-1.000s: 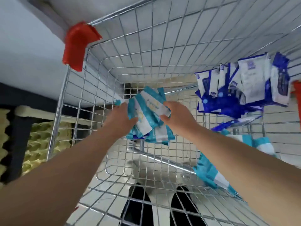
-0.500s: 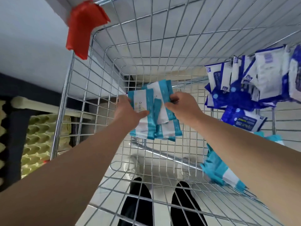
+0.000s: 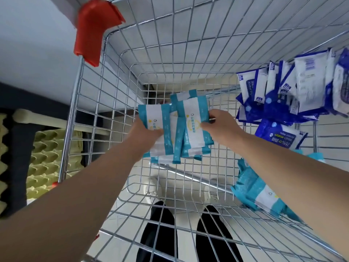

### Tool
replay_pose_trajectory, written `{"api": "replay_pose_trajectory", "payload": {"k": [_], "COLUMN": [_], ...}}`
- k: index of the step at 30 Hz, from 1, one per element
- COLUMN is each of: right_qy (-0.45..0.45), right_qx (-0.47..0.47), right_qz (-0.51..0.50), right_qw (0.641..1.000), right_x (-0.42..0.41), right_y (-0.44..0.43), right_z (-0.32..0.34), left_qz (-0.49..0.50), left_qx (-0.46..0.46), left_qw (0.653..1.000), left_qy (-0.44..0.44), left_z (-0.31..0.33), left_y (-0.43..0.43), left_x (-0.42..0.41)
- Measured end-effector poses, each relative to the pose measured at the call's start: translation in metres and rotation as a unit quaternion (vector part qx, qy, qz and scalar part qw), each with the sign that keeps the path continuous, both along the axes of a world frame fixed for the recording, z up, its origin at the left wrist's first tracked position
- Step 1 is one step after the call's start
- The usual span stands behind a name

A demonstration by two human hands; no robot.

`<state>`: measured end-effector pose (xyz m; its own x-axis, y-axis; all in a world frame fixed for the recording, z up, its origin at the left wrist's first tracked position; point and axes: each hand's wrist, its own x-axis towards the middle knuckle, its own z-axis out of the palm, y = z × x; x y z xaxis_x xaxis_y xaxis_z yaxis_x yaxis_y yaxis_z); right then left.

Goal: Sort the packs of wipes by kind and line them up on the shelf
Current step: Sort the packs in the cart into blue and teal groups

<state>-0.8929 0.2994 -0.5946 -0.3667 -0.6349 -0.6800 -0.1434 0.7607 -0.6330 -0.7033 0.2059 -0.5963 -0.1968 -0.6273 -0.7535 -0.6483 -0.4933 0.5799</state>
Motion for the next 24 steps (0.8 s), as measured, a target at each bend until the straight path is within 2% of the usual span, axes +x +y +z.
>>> {"api": "replay_pose_trajectory", "payload": {"k": [5, 12, 18, 21, 24], "right_qy": [0.019, -0.039, -0.069, -0.069, -0.061], "right_qx": [-0.057, -0.034, -0.057, -0.040, -0.008], "right_qz": [-0.001, 0.000, -0.027, -0.031, -0.014], "right_qw": [0.998, 0.999, 0.996, 0.996, 0.998], "right_x": [0.013, 0.018, 0.018, 0.010, 0.011], "right_y": [-0.016, -0.012, -0.009, -0.006, -0.002], "right_z": [-0.006, 0.003, 0.015, 0.019, 0.019], "left_qz": [0.010, -0.010, -0.013, -0.040, -0.060], "left_qx": [0.010, 0.024, 0.033, 0.027, 0.004], "left_qw": [1.000, 0.999, 0.994, 0.995, 0.998], "left_qy": [0.002, 0.048, 0.101, 0.086, 0.031], "left_z": [-0.006, 0.004, 0.027, 0.029, 0.019], "left_y": [0.001, 0.004, -0.003, -0.004, 0.000], "left_x": [0.002, 0.009, 0.009, 0.015, 0.021]}}
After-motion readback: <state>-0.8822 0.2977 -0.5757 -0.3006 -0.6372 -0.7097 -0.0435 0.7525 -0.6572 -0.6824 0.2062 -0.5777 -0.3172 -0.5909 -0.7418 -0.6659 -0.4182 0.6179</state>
